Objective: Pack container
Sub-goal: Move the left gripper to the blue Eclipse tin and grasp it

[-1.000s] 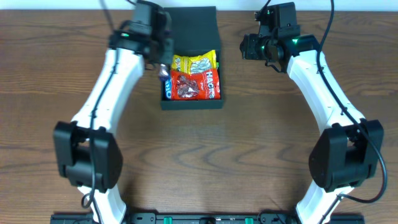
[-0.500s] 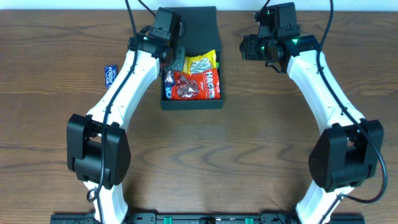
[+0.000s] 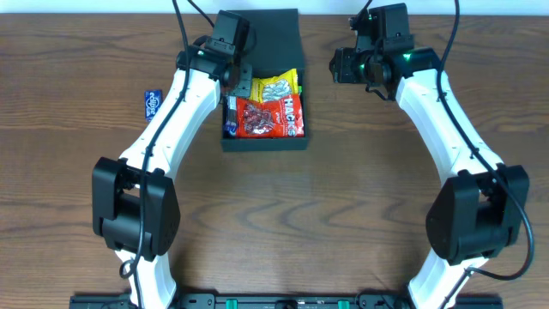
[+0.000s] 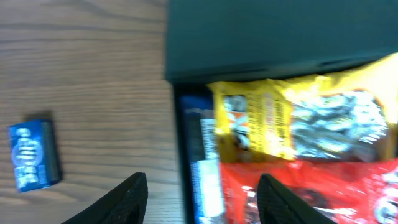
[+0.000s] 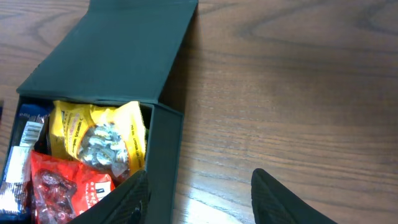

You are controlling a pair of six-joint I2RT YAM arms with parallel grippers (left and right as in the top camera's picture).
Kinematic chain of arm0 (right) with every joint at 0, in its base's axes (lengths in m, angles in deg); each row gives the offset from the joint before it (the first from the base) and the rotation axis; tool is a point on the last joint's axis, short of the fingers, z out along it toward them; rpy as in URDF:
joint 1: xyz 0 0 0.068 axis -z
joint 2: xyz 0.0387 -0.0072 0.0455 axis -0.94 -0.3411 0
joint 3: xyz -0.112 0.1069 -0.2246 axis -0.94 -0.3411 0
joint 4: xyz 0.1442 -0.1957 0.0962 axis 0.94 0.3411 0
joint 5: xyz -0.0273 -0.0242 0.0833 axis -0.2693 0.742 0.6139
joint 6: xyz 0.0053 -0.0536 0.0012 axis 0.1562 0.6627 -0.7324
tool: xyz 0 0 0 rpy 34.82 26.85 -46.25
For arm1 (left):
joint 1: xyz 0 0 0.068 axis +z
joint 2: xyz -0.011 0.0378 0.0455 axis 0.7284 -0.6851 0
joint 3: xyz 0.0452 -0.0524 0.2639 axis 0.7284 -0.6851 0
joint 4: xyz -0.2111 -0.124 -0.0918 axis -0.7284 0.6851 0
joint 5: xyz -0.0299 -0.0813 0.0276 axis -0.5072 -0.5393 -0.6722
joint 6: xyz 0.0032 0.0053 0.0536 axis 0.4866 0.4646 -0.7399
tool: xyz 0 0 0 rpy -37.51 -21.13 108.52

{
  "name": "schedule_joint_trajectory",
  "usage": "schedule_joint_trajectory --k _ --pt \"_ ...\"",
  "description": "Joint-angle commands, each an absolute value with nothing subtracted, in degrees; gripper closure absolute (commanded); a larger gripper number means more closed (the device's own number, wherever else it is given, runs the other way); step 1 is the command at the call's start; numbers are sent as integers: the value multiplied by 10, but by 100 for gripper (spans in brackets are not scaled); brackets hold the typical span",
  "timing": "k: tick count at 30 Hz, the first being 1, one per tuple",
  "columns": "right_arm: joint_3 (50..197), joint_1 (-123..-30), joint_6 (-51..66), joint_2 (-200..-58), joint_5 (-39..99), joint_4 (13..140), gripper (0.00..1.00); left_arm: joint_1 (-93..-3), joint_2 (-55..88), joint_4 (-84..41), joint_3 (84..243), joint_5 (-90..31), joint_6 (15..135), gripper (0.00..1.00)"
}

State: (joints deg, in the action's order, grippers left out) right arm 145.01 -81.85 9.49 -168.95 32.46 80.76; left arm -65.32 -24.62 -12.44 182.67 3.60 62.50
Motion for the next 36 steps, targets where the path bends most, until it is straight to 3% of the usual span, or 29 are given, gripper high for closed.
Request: schedule_joint_trajectory --k 1,7,17,36 --pt "1453 -817 103 -1691 329 810 47 -630 -242 -122 1821 118 615 42" --pt "1453 -817 103 -1691 329 821 47 -538 -243 -119 1821 105 616 38" --pt "1453 -817 103 -1691 329 818 47 -399 -273 -153 1795 -24 595 36" --pt "1453 -817 102 -1691 329 818 47 -397 -389 -169 1788 -47 561 32"
